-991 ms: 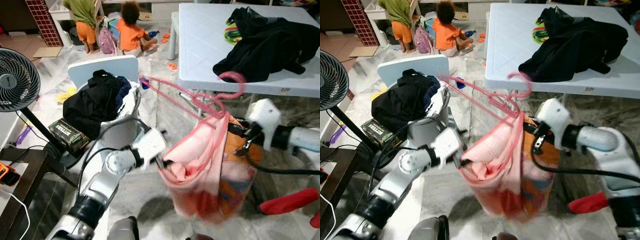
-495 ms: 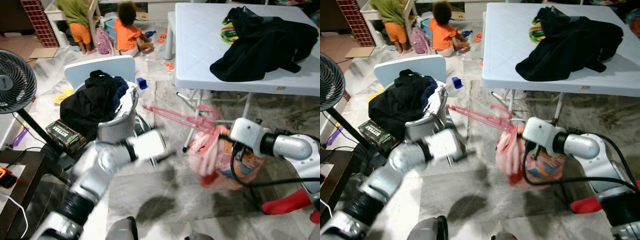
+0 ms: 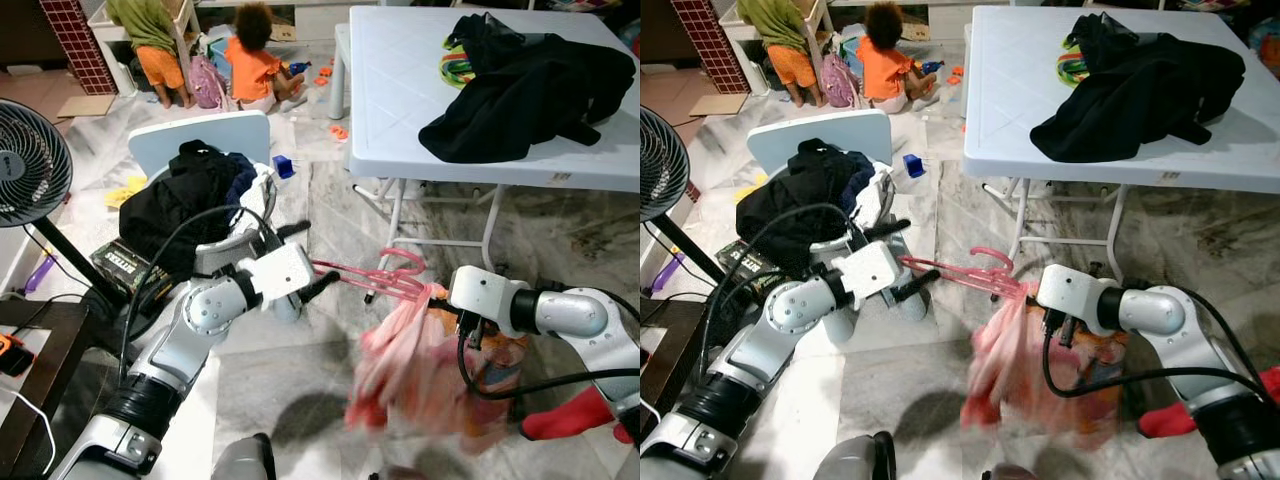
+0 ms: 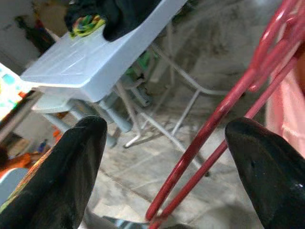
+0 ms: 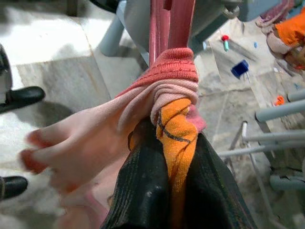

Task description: Hang hanger

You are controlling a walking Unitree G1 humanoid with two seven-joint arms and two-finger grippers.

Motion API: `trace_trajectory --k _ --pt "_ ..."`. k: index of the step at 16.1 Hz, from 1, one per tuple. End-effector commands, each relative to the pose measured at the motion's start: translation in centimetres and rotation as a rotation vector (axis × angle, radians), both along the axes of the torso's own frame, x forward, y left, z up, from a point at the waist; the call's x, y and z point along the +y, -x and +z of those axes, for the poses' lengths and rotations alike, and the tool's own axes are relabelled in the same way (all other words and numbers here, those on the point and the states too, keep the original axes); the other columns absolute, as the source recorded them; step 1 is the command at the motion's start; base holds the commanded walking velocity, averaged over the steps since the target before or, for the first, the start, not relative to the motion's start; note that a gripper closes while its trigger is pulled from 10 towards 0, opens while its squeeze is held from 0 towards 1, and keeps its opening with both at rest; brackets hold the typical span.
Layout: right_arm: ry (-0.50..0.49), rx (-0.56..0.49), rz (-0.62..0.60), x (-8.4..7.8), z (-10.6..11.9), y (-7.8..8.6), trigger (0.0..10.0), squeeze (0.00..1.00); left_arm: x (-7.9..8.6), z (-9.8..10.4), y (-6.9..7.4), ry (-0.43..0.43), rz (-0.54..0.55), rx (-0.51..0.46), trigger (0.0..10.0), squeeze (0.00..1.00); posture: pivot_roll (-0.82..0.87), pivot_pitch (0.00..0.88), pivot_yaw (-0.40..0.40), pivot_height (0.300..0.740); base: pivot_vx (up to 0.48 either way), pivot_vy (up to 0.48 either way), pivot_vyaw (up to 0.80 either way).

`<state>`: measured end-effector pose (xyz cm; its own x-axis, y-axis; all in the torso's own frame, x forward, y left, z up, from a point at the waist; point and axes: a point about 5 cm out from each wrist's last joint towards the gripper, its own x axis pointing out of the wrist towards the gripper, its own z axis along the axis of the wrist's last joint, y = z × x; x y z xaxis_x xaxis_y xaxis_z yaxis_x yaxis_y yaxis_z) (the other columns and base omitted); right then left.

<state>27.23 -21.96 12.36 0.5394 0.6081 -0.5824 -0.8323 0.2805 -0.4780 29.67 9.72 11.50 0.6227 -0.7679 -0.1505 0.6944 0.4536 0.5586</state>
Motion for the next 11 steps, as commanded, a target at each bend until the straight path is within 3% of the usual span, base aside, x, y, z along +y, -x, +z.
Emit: trace_trajectory --k 1,3,5,8,11 --pt "-0.006 -0.037 0.053 0.1 1.4 -0.2 10.0 0.0 -0.6 -0.3 0.6 0.03 -0.116 0.076 10.0 0.0 -0.06 0.074 -0.003 0.74 0.0 0.0 0.0" --pt "-0.002 -0.023 0.071 0.0 1.4 0.0 10.0 0.0 -0.7 -0.6 0.5 0.022 -0.154 0.136 10.0 0.0 -0.06 0.076 -0.003 0.74 0.0 0.0 0.0" --pt "-0.004 0.011 0.107 0.1 1.4 0.5 10.0 0.0 -0.2 -0.7 0.1 -0.012 -0.188 0.173 0.0 0.0 -0.06 0.077 0.0 0.74 0.0 0.0 0.0" --pt "0.029 0.065 0.156 -0.8 1.4 1.4 10.0 0.0 0.7 -0.6 -0.5 -0.053 -0.232 0.236 0.0 0.0 -0.06 0.077 0.0 0.74 0.0 0.0 0.0" --pt "0.033 0.073 0.162 -0.9 1.5 1.5 10.0 0.0 0.8 -0.6 -0.5 -0.056 -0.236 0.238 0.0 0.0 -0.06 0.081 0.005 0.74 0.0 0.0 0.0"
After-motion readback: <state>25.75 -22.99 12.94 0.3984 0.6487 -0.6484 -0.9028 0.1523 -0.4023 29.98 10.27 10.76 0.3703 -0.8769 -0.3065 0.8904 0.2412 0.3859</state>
